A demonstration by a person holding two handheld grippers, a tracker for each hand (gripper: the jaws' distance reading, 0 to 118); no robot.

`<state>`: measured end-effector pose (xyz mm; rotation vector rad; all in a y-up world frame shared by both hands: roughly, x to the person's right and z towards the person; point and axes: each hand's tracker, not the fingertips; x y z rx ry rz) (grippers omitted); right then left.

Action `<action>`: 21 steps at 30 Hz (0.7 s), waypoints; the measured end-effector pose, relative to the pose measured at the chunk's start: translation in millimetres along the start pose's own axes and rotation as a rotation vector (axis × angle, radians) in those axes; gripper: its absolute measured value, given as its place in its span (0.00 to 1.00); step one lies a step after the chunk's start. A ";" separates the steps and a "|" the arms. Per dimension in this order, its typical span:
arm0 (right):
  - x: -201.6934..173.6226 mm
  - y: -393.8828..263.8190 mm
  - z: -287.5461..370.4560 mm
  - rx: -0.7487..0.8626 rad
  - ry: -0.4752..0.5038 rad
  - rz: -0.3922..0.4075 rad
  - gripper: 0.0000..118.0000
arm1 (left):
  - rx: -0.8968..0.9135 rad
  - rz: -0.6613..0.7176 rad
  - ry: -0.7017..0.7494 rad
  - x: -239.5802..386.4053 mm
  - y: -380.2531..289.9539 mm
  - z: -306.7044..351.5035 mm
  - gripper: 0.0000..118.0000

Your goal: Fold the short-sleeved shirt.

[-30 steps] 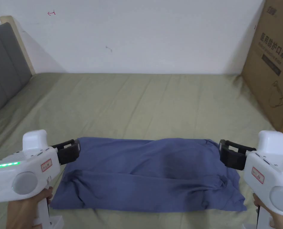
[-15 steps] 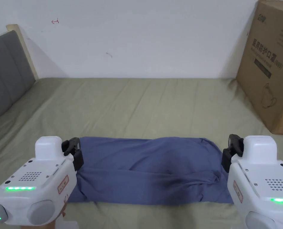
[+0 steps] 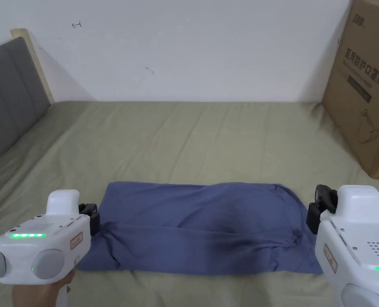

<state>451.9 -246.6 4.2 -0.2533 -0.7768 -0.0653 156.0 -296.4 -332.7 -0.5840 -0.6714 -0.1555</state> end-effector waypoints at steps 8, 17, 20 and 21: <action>-1.5 -12.6 -28.4 -0.066 -0.009 0.001 0.00 | -0.382 0.087 0.046 -40.6 -25.4 -84.8 0.83; 4.5 -34.3 -52.7 -0.163 -0.026 0.003 0.00 | -0.491 0.159 0.088 -53.0 -73.6 -137.8 0.76; 10.6 -41.2 -59.5 -0.198 -0.037 -0.014 0.00 | -0.535 0.119 0.051 -46.3 -84.0 -142.1 0.35; 13.2 -43.9 -61.4 -0.221 -0.040 -0.025 0.00 | -0.508 0.092 0.051 -42.7 -84.1 -139.9 0.28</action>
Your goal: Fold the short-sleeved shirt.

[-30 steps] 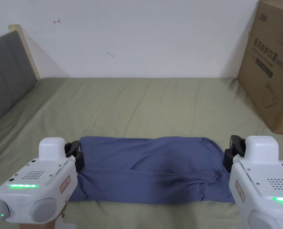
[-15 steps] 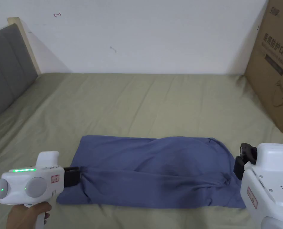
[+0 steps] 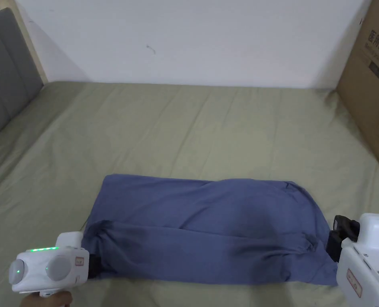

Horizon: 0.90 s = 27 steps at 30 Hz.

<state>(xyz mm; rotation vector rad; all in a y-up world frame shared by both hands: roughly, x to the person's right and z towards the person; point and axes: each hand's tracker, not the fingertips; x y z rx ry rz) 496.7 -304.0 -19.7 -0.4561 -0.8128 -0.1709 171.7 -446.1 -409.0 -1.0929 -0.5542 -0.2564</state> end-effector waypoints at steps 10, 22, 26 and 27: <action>40.8 -54.6 -78.9 -0.332 -0.059 -0.094 0.92 | 0.146 -0.020 -0.039 7.9 8.2 45.2 0.04; 38.4 -93.9 -132.2 -0.515 0.009 -0.154 0.07 | 0.155 -0.008 -0.047 7.6 9.1 55.6 0.04; 44.1 -85.0 -112.0 -0.473 0.018 -0.158 0.06 | 0.151 0.006 -0.044 1.0 4.4 56.3 0.04; 45.8 -80.4 -103.5 -0.455 0.023 -0.158 0.06 | 0.152 0.015 -0.045 -1.7 3.2 58.2 0.04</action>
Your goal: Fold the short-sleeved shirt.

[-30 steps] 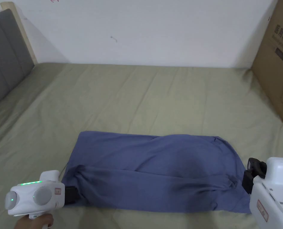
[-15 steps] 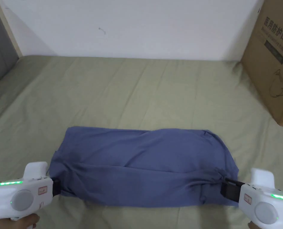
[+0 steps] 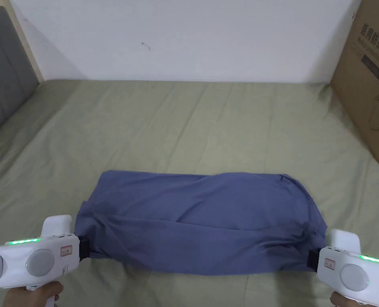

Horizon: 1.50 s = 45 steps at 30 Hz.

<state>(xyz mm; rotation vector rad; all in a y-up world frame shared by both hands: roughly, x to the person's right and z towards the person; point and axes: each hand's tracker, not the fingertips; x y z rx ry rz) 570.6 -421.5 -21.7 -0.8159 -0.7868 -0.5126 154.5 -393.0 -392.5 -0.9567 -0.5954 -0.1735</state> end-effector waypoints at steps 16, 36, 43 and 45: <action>43.9 -95.3 65.2 -0.030 -0.003 -0.016 0.06 | -0.114 0.044 -0.002 -35.6 -86.9 54.3 0.04; -15.0 -24.4 166.2 0.307 0.083 0.046 0.91 | 0.197 0.047 -0.075 25.4 -47.0 114.3 0.82; -58.8 12.8 223.4 0.624 0.091 0.126 0.91 | 0.586 -0.090 -0.042 85.3 -7.4 174.7 0.81; -66.5 14.1 228.0 0.678 0.060 0.144 0.89 | 0.652 -0.119 -0.034 95.4 -6.0 179.4 0.79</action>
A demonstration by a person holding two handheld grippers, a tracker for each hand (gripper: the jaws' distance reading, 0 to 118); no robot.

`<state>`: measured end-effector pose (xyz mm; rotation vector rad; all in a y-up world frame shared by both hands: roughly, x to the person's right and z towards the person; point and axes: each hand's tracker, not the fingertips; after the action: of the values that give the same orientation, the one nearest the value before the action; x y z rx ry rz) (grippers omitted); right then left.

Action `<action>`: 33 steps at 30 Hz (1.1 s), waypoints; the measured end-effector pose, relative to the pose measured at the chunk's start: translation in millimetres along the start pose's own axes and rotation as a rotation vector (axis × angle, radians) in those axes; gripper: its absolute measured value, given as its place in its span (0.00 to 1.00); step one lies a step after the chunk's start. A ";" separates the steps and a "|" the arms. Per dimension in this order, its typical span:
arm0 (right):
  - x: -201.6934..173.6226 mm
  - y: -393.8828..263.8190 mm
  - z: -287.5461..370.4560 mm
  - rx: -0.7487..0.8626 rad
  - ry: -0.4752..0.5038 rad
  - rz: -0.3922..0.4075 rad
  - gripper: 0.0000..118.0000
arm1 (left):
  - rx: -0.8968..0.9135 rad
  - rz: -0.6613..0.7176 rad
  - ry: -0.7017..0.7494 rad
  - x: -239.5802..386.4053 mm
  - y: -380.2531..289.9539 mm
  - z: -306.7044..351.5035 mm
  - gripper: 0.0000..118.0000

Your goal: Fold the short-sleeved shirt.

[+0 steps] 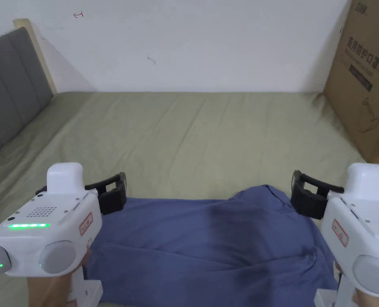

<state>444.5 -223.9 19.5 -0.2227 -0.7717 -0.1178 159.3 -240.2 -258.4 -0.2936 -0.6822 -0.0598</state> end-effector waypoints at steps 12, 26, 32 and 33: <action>-16.0 -3.8 -5.4 0.037 -0.016 0.056 0.00 | 0.024 -0.019 -0.064 17.2 -5.7 -8.4 0.00; -18.8 -15.3 -70.5 -0.053 -0.024 0.073 0.00 | -0.381 0.010 -0.025 -56.1 -20.8 -170.1 0.00; -22.3 -28.5 -109.6 -0.112 -0.044 0.082 0.00 | -0.612 0.109 0.020 -98.7 -46.0 -255.5 0.76; -23.0 -31.0 -116.3 -0.126 -0.046 0.084 0.00 | -0.648 0.114 0.039 -103.1 -52.9 -267.0 0.80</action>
<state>501.2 -281.6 -72.6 -0.3778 -0.8006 -0.0824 234.9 -371.6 -506.9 -0.9502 -0.5918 -0.1776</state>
